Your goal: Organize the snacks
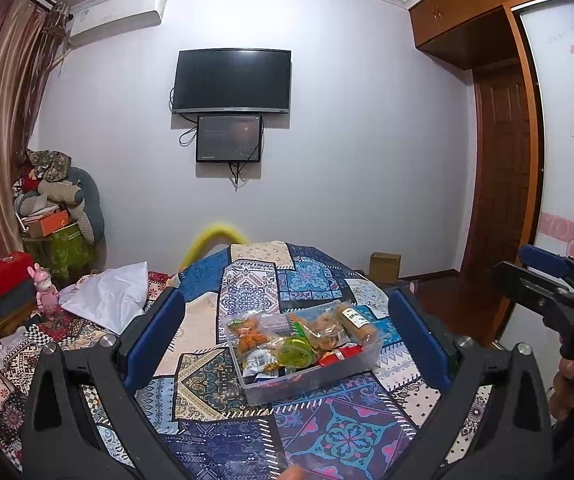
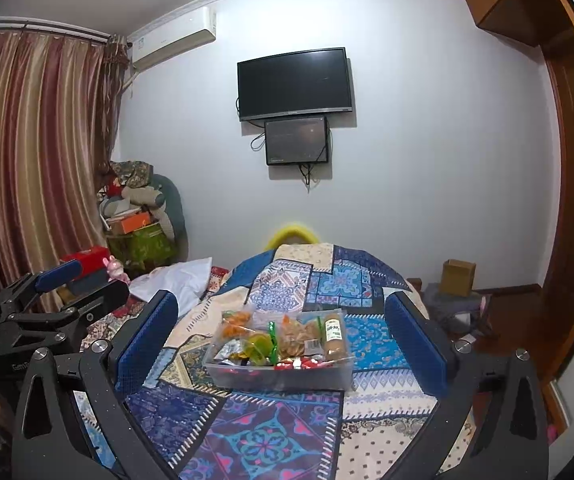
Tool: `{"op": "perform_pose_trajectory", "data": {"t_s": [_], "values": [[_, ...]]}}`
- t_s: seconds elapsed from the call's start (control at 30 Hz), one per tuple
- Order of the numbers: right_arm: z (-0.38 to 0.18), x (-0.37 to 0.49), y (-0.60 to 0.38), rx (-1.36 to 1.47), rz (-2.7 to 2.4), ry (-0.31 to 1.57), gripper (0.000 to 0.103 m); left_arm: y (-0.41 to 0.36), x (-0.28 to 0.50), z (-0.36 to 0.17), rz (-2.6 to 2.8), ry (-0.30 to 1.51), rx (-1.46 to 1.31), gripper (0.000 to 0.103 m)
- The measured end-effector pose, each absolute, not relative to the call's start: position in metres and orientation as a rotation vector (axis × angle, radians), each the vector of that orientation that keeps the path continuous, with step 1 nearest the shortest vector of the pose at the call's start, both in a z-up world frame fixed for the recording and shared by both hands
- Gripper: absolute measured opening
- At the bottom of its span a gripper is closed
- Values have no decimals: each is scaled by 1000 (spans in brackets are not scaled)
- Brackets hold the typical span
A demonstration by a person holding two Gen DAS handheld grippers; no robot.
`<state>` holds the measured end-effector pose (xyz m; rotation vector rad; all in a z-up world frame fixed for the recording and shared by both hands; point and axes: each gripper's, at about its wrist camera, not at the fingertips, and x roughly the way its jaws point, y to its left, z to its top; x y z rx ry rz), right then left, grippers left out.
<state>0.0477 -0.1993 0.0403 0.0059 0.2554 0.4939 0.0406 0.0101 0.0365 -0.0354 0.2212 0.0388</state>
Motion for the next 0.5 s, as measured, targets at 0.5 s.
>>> {"op": "perform_pose_trajectory", "data": {"t_s": [0.5], "values": [[39, 51, -197, 8, 498, 270, 103, 12, 48, 33, 22, 247, -61, 103]]}}
